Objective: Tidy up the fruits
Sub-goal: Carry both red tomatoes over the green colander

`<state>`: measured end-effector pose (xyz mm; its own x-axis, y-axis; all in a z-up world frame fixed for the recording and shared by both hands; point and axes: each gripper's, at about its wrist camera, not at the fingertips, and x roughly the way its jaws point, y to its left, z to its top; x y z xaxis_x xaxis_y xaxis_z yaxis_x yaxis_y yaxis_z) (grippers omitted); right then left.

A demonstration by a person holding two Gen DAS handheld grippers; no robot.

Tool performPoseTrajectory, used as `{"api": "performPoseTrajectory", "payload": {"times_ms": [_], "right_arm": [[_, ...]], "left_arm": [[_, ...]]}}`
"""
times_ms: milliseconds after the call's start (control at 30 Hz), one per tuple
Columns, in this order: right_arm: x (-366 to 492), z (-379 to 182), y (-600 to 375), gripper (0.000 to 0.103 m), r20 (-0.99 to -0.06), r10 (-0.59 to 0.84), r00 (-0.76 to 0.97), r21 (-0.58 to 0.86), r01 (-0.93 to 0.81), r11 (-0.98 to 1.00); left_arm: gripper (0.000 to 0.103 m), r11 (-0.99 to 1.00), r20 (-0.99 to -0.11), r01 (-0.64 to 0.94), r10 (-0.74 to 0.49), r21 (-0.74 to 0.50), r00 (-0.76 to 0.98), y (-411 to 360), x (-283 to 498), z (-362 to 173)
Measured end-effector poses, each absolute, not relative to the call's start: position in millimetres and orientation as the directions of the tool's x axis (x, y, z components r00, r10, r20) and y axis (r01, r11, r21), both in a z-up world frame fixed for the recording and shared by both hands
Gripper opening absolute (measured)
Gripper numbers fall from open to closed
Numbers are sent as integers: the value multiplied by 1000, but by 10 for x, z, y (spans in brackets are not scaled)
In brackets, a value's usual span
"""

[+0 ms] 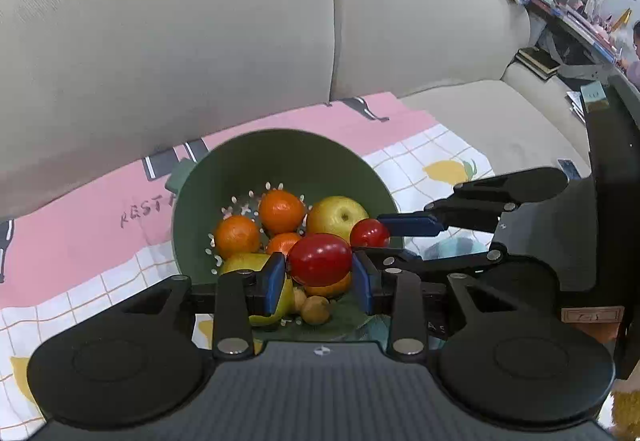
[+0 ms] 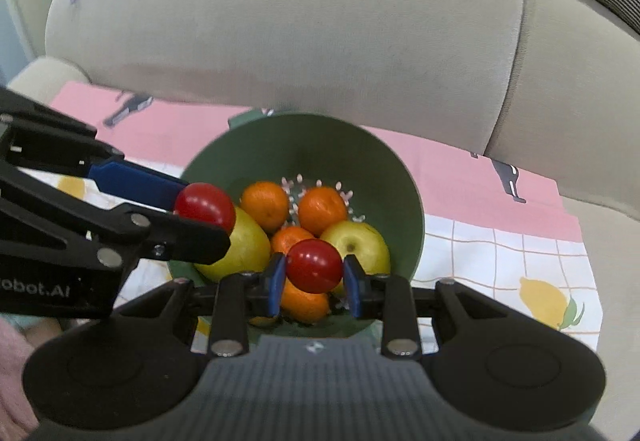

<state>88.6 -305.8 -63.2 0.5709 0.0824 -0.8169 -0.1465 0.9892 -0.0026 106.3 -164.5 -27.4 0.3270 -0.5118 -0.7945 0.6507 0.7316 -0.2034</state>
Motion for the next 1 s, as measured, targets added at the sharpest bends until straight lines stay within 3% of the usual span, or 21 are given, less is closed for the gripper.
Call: {"api": "performPoseTrajectory", "payload": {"times_ms": [667, 1000], "right_arm": [[1115, -950, -2921, 29, -886, 31, 463, -155, -358, 921], [1134, -1090, -2968, 27, -933, 51, 355, -95, -381, 919]], "left_arm": [[41, 741, -826, 632, -490, -227, 279, -1646, 1231, -496], [41, 734, -837, 637, -487, -235, 252, -1664, 1265, -573]]}}
